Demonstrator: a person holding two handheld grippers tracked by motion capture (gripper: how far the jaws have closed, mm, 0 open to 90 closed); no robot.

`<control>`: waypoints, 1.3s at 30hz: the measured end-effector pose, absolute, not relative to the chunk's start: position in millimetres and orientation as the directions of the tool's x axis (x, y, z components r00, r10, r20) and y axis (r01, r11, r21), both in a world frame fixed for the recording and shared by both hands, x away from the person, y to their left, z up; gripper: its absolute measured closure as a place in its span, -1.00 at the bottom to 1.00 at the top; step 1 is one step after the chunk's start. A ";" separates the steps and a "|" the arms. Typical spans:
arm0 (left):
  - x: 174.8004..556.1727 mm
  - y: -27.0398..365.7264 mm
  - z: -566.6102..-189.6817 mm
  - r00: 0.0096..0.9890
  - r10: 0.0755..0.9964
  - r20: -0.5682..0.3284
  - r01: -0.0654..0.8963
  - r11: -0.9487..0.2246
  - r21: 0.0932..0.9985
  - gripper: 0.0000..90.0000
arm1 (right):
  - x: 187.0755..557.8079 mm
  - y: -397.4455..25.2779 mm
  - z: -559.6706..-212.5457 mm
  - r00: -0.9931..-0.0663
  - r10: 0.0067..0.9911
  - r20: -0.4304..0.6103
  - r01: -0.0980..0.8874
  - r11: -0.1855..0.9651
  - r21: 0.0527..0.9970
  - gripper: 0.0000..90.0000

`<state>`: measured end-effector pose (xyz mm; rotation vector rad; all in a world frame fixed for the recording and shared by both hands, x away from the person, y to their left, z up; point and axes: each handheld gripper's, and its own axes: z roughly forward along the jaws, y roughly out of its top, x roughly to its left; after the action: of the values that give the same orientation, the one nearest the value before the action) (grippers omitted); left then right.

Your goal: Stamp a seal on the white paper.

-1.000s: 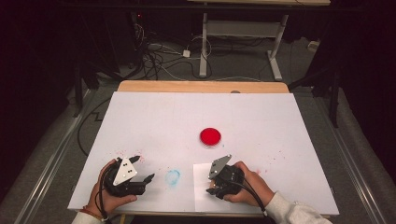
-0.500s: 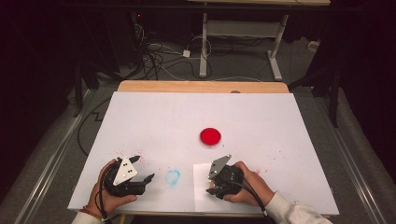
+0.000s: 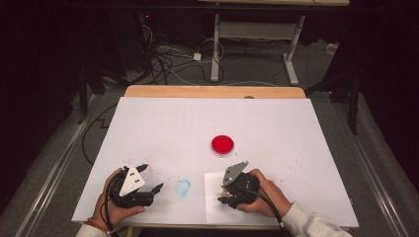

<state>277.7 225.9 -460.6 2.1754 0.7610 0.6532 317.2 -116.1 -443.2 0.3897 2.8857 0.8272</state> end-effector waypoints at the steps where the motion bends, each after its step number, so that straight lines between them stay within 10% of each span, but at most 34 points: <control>1: 278.3 226.3 -460.5 0.695 0.684 0.221 0.309 -0.561 0.768 -0.52 | 317.3 -117.6 -438.6 -0.958 0.282 -0.043 0.214 0.810 0.546 0.23; 39: 284.3 225.0 -463.9 0.711 0.673 0.205 0.310 -0.562 0.767 -0.52 | 328.6 -148.5 -407.3 -0.929 0.359 -0.096 0.228 0.754 0.616 0.23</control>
<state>284.3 225.0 -463.9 2.1796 0.7442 0.6332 328.6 -148.5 -407.3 0.4641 2.7440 0.9230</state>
